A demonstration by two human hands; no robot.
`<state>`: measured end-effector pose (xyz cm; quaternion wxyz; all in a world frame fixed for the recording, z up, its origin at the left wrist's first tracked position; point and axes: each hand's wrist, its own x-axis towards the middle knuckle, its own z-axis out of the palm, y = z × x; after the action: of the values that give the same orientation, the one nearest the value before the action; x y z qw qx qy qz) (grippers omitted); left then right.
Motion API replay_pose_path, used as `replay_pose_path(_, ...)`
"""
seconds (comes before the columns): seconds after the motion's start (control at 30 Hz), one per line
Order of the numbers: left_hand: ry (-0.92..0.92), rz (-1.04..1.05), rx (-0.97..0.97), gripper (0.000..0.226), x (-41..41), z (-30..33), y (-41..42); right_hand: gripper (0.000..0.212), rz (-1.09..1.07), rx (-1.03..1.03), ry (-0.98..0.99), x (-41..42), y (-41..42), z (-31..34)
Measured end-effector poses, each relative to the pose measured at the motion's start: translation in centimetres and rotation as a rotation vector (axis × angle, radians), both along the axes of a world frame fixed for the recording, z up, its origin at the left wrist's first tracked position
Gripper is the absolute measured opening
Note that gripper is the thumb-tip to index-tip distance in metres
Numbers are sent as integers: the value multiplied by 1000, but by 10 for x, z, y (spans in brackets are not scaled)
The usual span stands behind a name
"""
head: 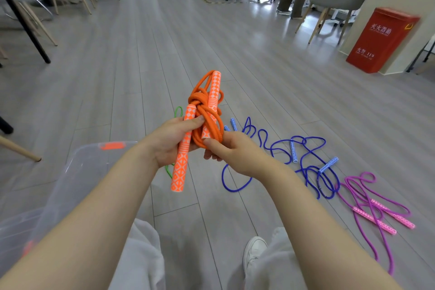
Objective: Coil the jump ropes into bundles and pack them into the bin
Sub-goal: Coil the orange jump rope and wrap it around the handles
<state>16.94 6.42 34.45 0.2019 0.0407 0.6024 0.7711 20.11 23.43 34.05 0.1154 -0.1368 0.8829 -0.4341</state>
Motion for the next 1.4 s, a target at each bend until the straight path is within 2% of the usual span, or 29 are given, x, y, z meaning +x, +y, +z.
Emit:
replay_pose_path(0.1,-22,-21,-30,22,-1,-2,1,38,43,76,8,0,3,1)
replay_pose_path(0.23,-66,-43,-43,39,-1,-3,5,41,84,175,40,2,3,3)
replay_pose_path(0.33,-66,-50,-90,30,0,0,2,45,109,215,54,4,2,5)
replay_pose_path(0.6,-94,-31,-149,16,1,0,3,35,152,376,116,3,3,7)
replay_pose_path(0.63,-94,-23,-173,17,1,0,3,33,153,395,123,2,4,7)
replay_pose_path(0.77,-79,-26,-283,49,4,-2,2,28,136,439,128,-4,14,5)
replay_pose_path(0.9,-20,-75,-325,36,4,-8,2,29,65,453,121,-8,25,-4)
replay_pose_path(0.93,-3,-78,-329,32,4,-9,2,36,26,414,123,-8,27,-6)
replay_pose_path(1.03,74,-98,-382,18,6,-9,3,106,-81,253,106,-8,31,-4)
replay_pose_path(1.1,132,-147,-440,17,8,-9,3,128,-80,215,149,-6,31,-2)
replay_pose_path(1.23,211,-189,-605,17,9,-10,-1,129,13,192,261,-5,27,-5)
replay_pose_path(1.3,236,-189,-670,20,9,-12,-2,122,36,204,246,-5,26,-5)
replay_pose_path(1.4,266,-160,-660,18,9,-13,0,109,33,255,270,-6,26,-1)
